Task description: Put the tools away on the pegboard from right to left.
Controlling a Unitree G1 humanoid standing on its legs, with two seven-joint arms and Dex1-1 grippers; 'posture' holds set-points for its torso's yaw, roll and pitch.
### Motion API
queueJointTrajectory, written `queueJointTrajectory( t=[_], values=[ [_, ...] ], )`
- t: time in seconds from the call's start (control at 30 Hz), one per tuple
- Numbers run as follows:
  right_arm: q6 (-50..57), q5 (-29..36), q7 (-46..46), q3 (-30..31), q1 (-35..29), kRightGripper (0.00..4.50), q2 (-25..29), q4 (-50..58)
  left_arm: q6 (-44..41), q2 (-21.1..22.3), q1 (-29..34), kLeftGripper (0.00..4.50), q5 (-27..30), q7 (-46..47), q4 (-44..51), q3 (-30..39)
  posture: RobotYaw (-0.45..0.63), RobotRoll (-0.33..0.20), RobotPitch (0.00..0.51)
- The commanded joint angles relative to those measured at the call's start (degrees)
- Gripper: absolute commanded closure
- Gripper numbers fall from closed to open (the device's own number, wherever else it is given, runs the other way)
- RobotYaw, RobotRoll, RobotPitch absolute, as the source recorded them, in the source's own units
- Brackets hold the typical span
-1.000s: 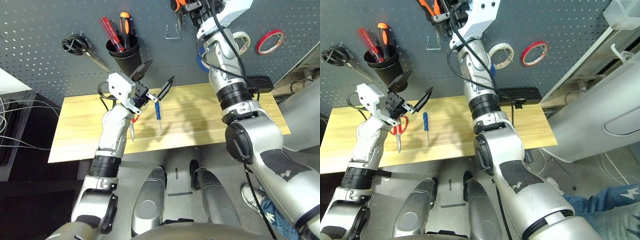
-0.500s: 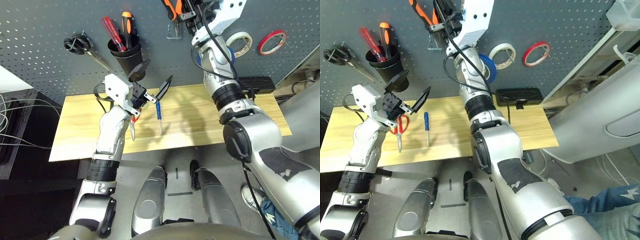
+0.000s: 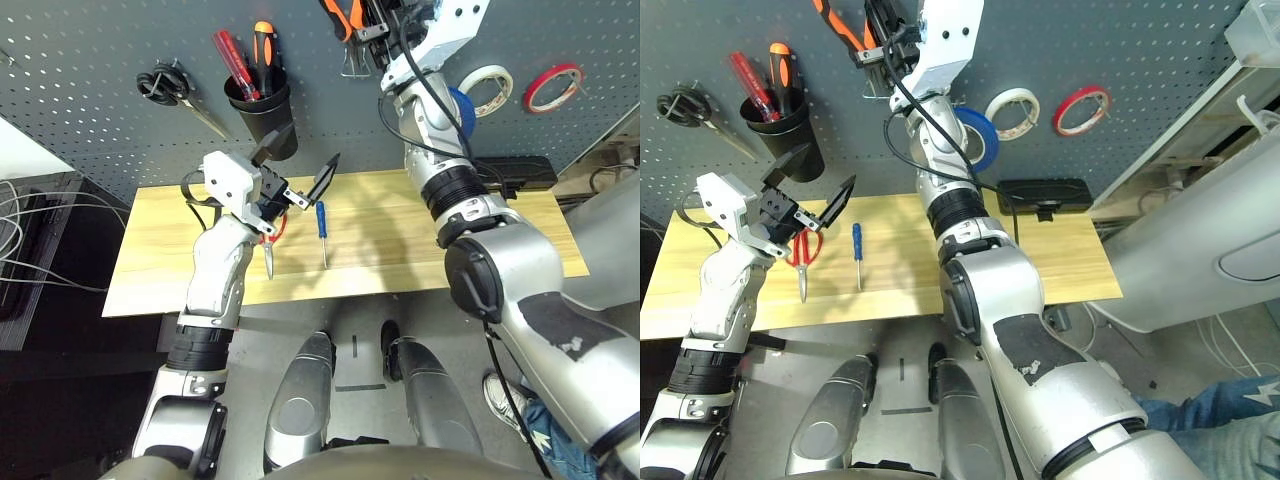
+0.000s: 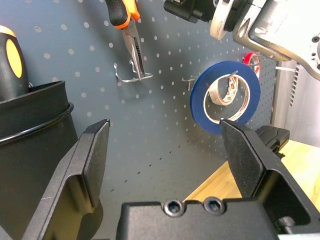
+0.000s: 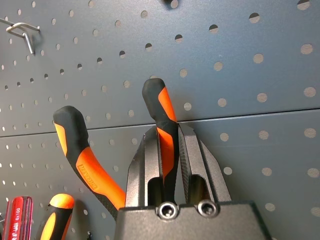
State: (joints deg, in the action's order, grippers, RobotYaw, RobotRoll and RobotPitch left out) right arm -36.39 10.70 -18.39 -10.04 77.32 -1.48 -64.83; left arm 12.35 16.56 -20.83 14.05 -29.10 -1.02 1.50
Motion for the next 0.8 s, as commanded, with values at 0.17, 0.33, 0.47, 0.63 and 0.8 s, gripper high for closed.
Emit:
queueJointTrajectory(
  t=[0.17,0.33,0.47,0.63,0.8],
  values=[
    [-0.03,1.25,-0.17,-1.29,1.99,4.24,-0.53,1.34,-0.39,0.13,0.79,0.0,-0.24,-0.63,-0.31,-0.17,0.28,0.0,0.269],
    [0.39,2.06,-0.01,-1.88,2.5,4.24,-0.61,1.9,-0.29,0.12,0.84,0.0,-0.24,-0.92,-0.82,-0.17,0.28,0.0,0.268],
    [0.73,2.9,-0.22,-2.13,3.05,4.24,-0.73,3.0,-0.27,0.04,0.82,0.0,-0.28,-1.04,-1.05,-0.18,0.28,0.0,0.268],
    [1.29,3.95,-0.43,-2.72,3.85,4.24,-0.96,4.22,-0.14,-0.02,0.79,0.0,-0.32,-1.14,-1.3,-0.2,0.27,0.0,0.267],
    [1.76,4.52,-0.75,-3.21,4.47,4.24,-1.16,5.14,0.02,-0.05,0.81,0.0,-0.35,-1.33,-1.67,-0.21,0.27,0.0,0.265]
  ],
)
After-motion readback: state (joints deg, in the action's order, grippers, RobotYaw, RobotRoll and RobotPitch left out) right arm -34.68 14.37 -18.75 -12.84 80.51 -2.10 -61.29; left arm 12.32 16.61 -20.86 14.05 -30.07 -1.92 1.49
